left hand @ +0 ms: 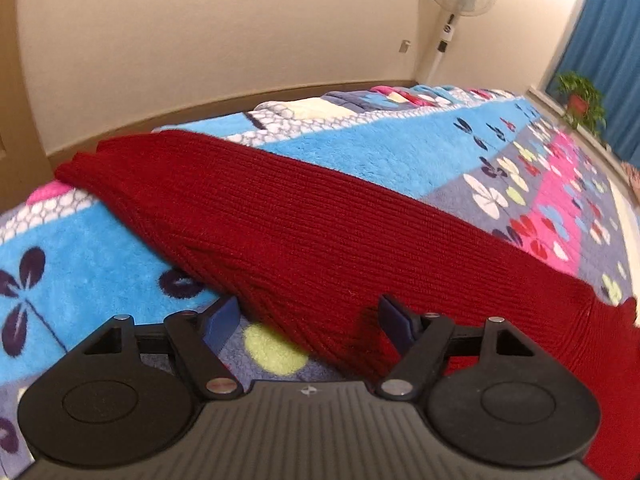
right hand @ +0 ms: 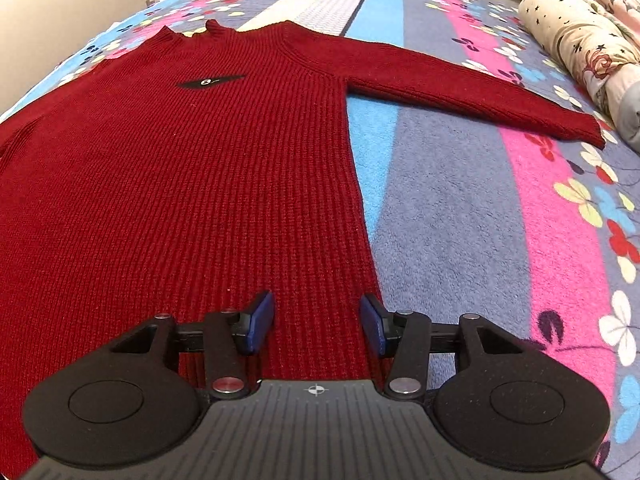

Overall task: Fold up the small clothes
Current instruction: 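Grasp the sweater hem edge with the left tool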

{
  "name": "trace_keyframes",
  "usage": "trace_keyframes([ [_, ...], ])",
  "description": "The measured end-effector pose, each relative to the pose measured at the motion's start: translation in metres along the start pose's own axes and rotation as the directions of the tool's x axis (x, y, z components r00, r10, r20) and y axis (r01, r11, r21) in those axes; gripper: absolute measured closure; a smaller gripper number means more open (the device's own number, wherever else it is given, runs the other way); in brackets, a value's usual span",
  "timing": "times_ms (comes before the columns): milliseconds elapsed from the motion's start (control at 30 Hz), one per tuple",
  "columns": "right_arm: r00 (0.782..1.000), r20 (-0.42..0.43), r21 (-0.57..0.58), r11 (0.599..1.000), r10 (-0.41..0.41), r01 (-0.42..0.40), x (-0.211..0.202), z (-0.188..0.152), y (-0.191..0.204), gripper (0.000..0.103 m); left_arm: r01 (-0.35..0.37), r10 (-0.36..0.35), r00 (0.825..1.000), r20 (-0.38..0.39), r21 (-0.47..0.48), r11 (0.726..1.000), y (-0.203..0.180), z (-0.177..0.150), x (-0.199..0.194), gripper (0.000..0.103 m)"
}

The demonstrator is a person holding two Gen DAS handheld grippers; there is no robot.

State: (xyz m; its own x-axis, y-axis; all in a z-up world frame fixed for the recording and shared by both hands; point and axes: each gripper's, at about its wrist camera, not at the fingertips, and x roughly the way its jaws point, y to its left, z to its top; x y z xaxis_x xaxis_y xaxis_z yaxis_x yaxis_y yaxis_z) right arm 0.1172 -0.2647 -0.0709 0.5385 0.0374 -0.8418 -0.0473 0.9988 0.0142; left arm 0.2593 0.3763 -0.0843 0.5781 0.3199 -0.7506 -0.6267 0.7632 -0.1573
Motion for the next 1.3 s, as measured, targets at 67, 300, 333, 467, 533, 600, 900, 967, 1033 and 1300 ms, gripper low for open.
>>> trace_keyframes([
  [67, 1.000, -0.001, 0.001, 1.000, 0.000, 0.000, 0.000, 0.000, 0.000, 0.052, -0.006, 0.006, 1.000, 0.012, -0.007, 1.000, -0.001, 0.001, -0.002, 0.026],
  [300, 1.000, -0.001, -0.003, 1.000, -0.004, 0.004, 0.001, 0.000, 0.000, 0.052, -0.026, 0.027, 0.999, 0.020, -0.030, 0.999, 0.009, 0.004, -0.002, 0.050],
  [333, 1.000, -0.002, -0.002, 1.000, -0.004, 0.004, 0.001, 0.001, 0.000, 0.051, -0.033, 0.034, 0.999, 0.028, -0.026, 0.999, 0.009, 0.004, -0.003, 0.058],
  [467, 1.000, -0.002, -0.006, 1.000, -0.008, 0.008, 0.002, 0.001, 0.001, 0.051, -0.025, 0.029, 0.998, 0.049, -0.071, 0.997, 0.018, 0.007, -0.008, 0.074],
  [533, 1.000, -0.002, -0.008, 1.000, -0.011, 0.011, 0.002, 0.001, 0.002, 0.051, -0.018, 0.022, 0.999, 0.050, -0.095, 0.995, 0.022, 0.008, -0.010, 0.074],
  [600, 1.000, -0.002, -0.009, 1.000, -0.013, 0.013, 0.002, 0.001, 0.002, 0.051, -0.027, 0.032, 0.998, 0.047, -0.117, 0.993, 0.023, 0.009, -0.011, 0.070],
  [900, 1.000, -0.001, -0.011, 1.000, -0.016, 0.016, 0.002, 0.001, 0.003, 0.050, 0.008, -0.002, 0.999, 0.035, -0.177, 0.984, 0.032, 0.010, -0.008, 0.060],
  [967, 1.000, -0.001, -0.013, 1.000, -0.019, 0.019, 0.002, 0.001, 0.004, 0.050, 0.012, -0.005, 0.999, 0.044, -0.171, 0.985, 0.031, 0.010, -0.008, 0.075],
  [1033, 1.000, -0.001, -0.013, 1.000, -0.020, 0.020, 0.002, 0.001, 0.005, 0.050, 0.011, 0.000, 0.998, 0.065, -0.169, 0.986, 0.030, 0.011, -0.011, 0.084],
  [1300, 1.000, -0.001, -0.013, 1.000, -0.021, 0.021, 0.002, 0.001, 0.005, 0.050, 0.017, -0.001, 0.992, 0.123, -0.122, 0.992, 0.019, 0.015, -0.021, 0.084],
])
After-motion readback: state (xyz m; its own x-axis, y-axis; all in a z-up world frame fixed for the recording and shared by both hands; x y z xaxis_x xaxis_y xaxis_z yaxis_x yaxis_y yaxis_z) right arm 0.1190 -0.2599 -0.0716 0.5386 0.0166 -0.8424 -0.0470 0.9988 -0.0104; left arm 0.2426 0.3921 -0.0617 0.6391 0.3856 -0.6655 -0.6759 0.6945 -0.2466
